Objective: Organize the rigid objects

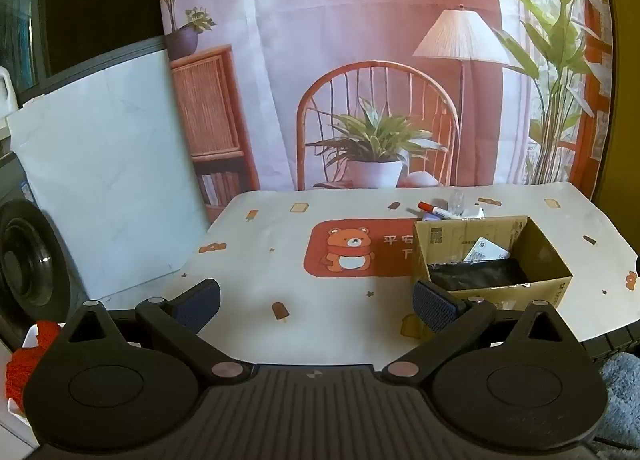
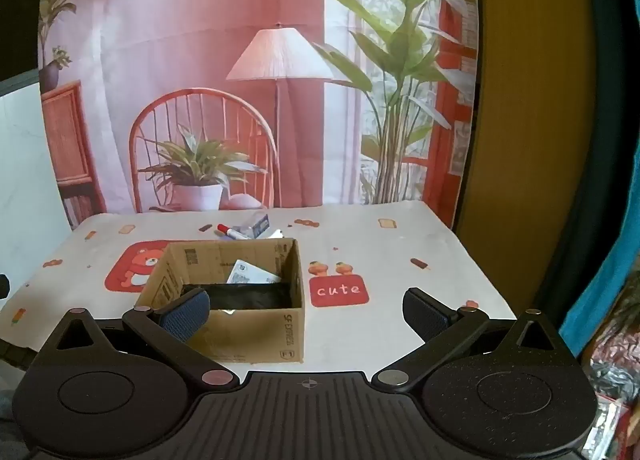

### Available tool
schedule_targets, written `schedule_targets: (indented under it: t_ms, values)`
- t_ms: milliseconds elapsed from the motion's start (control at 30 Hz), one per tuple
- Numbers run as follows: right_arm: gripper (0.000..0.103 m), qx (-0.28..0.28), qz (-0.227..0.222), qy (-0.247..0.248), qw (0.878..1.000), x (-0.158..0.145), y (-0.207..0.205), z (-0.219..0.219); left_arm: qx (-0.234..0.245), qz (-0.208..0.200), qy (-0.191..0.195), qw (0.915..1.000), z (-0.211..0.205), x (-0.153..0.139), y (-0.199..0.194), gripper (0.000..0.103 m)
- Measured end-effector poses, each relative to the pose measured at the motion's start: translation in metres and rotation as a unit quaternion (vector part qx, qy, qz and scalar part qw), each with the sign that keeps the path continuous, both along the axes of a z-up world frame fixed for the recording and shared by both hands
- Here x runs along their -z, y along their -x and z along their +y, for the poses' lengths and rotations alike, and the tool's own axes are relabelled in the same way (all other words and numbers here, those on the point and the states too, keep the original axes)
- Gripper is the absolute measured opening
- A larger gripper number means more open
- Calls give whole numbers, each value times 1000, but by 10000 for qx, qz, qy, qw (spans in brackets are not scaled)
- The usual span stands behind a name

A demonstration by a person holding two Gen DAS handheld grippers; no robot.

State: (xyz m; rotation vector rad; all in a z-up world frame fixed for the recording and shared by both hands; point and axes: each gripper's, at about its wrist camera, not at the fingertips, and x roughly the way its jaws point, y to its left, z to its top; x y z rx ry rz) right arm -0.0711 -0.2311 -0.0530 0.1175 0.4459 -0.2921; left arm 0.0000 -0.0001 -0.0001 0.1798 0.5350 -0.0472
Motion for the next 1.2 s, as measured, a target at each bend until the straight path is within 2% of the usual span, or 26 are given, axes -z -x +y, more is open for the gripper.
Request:
schedule_targets:
  t_ms: [467,1200]
  values:
    - [103,12,28,-28,10000,1,-1,-2,33,36,82,10000,5,6,-2,103]
    - [103,8,65,-53,10000,4,-2,-4,43,71,49,10000,-1,1,0,103]
